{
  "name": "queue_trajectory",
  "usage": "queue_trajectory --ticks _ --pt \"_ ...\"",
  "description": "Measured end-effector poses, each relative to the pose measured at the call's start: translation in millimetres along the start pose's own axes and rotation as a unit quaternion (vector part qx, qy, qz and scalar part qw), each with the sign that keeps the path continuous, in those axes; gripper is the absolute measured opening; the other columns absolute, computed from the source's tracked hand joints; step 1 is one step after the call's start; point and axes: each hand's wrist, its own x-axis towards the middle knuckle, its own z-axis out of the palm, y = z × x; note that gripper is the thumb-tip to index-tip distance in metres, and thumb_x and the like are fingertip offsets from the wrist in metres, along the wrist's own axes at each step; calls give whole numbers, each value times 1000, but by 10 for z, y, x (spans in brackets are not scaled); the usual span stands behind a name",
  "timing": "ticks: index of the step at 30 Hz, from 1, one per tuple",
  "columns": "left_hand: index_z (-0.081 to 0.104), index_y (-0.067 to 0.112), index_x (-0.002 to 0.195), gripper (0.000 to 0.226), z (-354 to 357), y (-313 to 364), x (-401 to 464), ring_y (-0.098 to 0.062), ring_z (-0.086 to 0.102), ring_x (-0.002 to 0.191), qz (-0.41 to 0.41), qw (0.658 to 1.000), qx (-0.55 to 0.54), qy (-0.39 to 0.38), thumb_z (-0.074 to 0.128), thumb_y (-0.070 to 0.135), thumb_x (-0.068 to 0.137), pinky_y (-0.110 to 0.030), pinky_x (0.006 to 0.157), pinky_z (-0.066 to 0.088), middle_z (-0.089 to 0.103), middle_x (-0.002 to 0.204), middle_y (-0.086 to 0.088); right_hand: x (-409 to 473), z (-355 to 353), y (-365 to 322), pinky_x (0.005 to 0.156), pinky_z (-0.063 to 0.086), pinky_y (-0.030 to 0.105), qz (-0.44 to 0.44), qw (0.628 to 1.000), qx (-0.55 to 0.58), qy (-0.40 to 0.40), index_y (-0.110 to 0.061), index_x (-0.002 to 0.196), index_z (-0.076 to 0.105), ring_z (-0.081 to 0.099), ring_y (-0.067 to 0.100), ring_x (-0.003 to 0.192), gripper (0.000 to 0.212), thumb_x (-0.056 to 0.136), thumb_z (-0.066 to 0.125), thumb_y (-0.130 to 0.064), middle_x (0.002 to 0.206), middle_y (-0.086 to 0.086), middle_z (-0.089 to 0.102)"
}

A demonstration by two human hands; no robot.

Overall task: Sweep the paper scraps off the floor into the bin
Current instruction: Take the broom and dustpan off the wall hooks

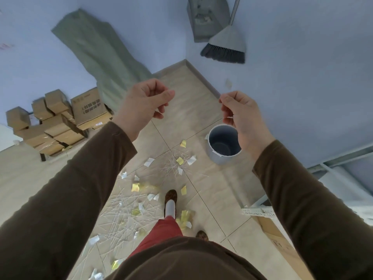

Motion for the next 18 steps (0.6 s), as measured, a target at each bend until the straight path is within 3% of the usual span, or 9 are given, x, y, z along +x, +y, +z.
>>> queue_trajectory --ticks 5,11,18 --pt "63 17 79 13 -161 18 833 -9 53 57 11 1000 -13 -11 71 20 90 -25 55 51 59 68 2 688 344 -304 63 44 26 -24 1000 -13 8 -12 89 65 47 10 60 11 95 58 -19 69 -2 55" --pt "63 18 80 12 -318 34 1676 -9 54 58 9 999 -11 -43 73 18 87 -26 56 51 62 69 2 1252 683 -613 67 43 29 -32 999 -1 26 -9 93 63 47 19 72 11 96 56 -17 81 7 54" --pt "64 18 80 11 -137 236 2562 -11 54 58 21 998 -21 -59 74 17 86 -26 56 51 65 68 2 1980 560 -966 69 44 30 -39 998 -23 42 -13 87 62 48 16 70 12 96 57 -19 76 3 56"
